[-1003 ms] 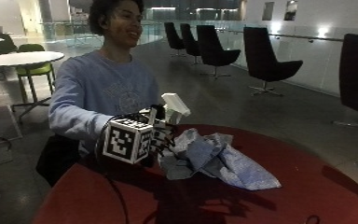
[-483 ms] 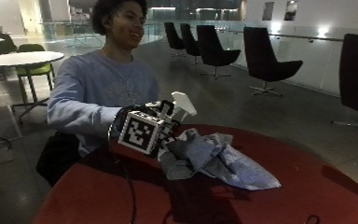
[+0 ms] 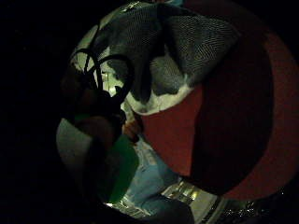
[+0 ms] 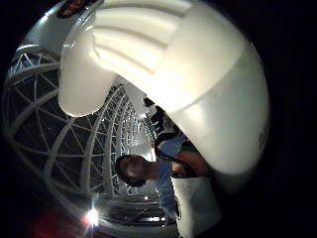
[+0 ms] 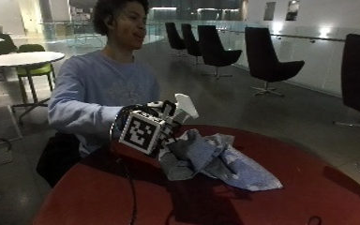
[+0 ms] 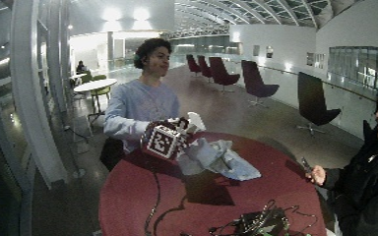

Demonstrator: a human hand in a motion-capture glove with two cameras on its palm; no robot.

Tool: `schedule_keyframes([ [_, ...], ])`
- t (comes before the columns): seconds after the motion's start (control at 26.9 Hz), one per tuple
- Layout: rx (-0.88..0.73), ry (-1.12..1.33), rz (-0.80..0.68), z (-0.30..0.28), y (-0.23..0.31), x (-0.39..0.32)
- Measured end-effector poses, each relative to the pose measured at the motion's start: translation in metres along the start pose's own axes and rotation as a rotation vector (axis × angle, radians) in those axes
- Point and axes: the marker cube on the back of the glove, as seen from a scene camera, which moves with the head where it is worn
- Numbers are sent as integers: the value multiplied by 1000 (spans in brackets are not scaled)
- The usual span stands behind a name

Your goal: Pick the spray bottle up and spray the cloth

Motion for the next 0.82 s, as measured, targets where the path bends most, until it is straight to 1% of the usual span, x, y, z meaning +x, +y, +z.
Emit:
schedule_keyframes([
  [0.37,13,2,-12,1,2,1],
  [0.56,-22,-33,-10,6,6,-4],
  [0.82,-28,-2,-3,8,8,-7],
])
